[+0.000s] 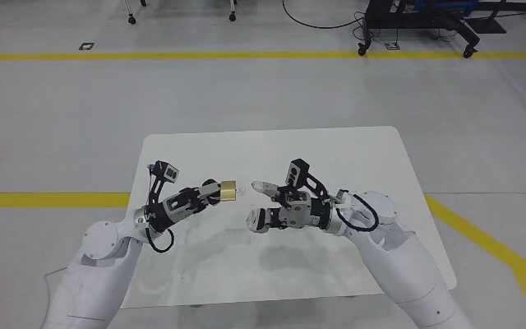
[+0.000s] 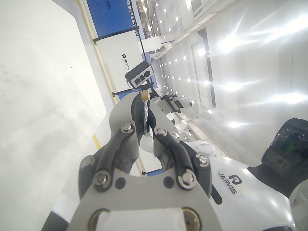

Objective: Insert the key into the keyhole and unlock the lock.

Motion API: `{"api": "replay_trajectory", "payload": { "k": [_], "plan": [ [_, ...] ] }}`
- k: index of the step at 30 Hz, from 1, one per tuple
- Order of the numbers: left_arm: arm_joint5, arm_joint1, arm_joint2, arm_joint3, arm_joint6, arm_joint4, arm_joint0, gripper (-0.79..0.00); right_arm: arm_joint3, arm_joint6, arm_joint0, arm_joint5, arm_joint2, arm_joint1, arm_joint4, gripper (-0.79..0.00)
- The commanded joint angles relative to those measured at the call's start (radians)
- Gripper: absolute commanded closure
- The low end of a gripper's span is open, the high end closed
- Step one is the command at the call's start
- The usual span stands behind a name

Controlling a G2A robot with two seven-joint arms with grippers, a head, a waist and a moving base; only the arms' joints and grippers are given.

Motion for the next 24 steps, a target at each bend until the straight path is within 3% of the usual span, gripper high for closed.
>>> {"api": "replay_trajectory", "payload": {
  "k": [1,3,6,9,11,13,14,19,24],
  "plan": [
    [0.000,0.000,0.000,0.000,0.000,0.000,0.000,0.000,0.000,0.000,0.000,0.000,0.000,0.000,0.000,-0.785],
    [0.001,0.000,0.006,-0.022,0.014,0.007,0.009,0.000,-0.007,-0.058,-0.004,-0.004,0.001,0.003,-0.070,-0.785],
    [-0.022,0.004,-0.011,-0.038,-0.004,0.021,0.006,0.000,-0.006,-0.056,-0.011,0.054,0.033,0.011,-0.065,-0.785],
    [-0.070,0.011,-0.030,-0.052,-0.044,0.071,-0.008,0.000,-0.013,-0.057,-0.014,0.166,0.063,0.020,-0.061,-0.785],
    [-0.100,0.014,-0.036,-0.058,-0.063,0.094,-0.014,0.000,-0.013,-0.046,-0.011,0.228,0.077,0.024,-0.038,-0.720],
    [-0.122,0.016,-0.036,-0.067,-0.084,0.108,-0.021,0.000,-0.017,-0.048,-0.004,0.251,0.088,0.026,-0.031,-0.529],
    [-0.129,0.017,-0.033,-0.070,-0.091,0.112,-0.024,0.000,-0.020,-0.052,-0.003,0.257,0.090,0.027,-0.030,-0.379],
    [-0.134,0.017,-0.010,-0.061,-0.093,0.105,-0.030,0.000,-0.055,-0.084,0.012,0.270,0.069,0.027,-0.067,-0.249],
    [-0.127,0.015,0.009,-0.039,-0.084,0.085,-0.036,0.000,-0.065,-0.107,0.027,0.250,0.049,0.023,-0.087,-0.240]
  ]
}}
